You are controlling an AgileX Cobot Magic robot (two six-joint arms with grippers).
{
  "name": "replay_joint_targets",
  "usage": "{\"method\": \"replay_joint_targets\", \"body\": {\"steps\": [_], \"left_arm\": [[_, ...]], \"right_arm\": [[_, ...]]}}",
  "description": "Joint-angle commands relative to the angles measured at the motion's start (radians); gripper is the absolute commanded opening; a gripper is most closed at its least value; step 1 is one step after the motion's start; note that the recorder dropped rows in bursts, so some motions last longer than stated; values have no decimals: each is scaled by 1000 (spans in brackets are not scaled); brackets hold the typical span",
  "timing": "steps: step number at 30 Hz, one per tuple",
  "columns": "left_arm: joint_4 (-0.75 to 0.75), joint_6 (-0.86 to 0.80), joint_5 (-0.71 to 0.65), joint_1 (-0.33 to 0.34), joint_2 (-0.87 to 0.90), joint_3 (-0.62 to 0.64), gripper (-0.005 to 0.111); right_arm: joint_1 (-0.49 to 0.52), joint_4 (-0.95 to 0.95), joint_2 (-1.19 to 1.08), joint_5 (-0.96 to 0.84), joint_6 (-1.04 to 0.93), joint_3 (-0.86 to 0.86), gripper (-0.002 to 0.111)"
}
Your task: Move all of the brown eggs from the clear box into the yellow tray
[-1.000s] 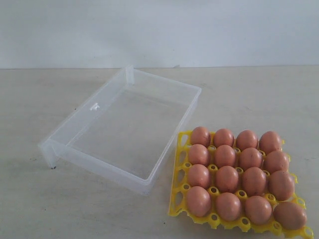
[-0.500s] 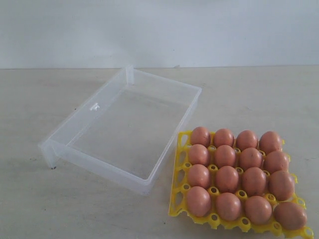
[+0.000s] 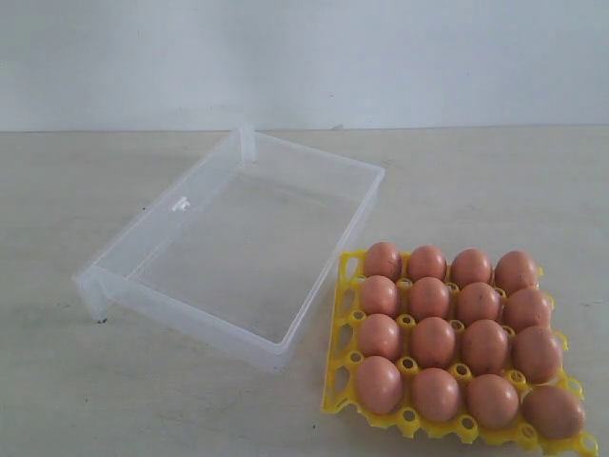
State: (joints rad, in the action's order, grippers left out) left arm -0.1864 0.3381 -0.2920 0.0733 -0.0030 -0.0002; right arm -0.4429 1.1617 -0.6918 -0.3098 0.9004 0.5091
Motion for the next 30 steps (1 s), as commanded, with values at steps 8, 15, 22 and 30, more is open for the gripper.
{"method": "replay_joint_targets", "body": {"steps": [8,15,22,30], "left_arm": [[7,7,-1,-5,3,0,-4],[7,7,-1,-5,3,0,-4],[7,7,-1,-5,3,0,-4],[7,7,-1,-5,3,0,-4]], "right_arm": [[-44,-123,103,-48,9,4,0],[260,-125,322,119,-151,4,0],[308,-146,518,62,-151,2,0],[304,-509,539,-10,-251,-82,0]]}}
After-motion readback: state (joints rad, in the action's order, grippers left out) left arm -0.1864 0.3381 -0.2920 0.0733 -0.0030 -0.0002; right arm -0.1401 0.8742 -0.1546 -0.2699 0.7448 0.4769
